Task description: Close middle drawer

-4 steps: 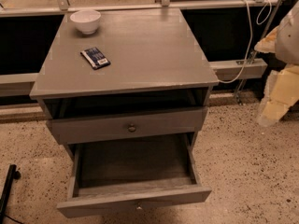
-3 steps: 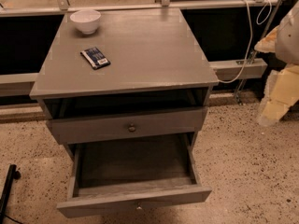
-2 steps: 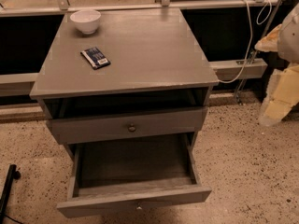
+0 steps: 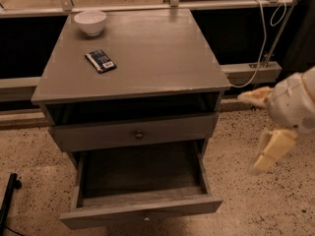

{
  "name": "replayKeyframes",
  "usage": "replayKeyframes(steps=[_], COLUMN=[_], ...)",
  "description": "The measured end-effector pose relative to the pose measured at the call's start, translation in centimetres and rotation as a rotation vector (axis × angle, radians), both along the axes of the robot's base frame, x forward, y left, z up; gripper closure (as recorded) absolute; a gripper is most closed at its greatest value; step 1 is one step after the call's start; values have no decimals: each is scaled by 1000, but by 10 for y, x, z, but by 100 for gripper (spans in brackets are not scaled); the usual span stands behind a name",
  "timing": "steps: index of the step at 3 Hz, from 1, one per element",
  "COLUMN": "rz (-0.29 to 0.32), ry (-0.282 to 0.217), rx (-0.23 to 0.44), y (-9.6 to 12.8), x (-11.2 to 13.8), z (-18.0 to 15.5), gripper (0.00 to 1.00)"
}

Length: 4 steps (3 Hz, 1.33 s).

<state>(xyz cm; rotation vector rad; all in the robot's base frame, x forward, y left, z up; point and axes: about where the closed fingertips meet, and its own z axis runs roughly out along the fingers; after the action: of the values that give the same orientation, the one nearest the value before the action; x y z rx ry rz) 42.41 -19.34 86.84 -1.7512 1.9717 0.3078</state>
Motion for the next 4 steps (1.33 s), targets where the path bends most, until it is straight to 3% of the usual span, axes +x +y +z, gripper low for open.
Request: replayKeyframes(steps=[1, 2, 3, 4], rz=[-1, 3, 82, 136], ry=[-45, -49, -112, -172], rx=[95, 100, 196, 359], y=[-1, 0, 31, 81], x=[-13, -12, -5, -7], z=[-8, -9, -34, -88], gripper=[0, 0, 0, 0])
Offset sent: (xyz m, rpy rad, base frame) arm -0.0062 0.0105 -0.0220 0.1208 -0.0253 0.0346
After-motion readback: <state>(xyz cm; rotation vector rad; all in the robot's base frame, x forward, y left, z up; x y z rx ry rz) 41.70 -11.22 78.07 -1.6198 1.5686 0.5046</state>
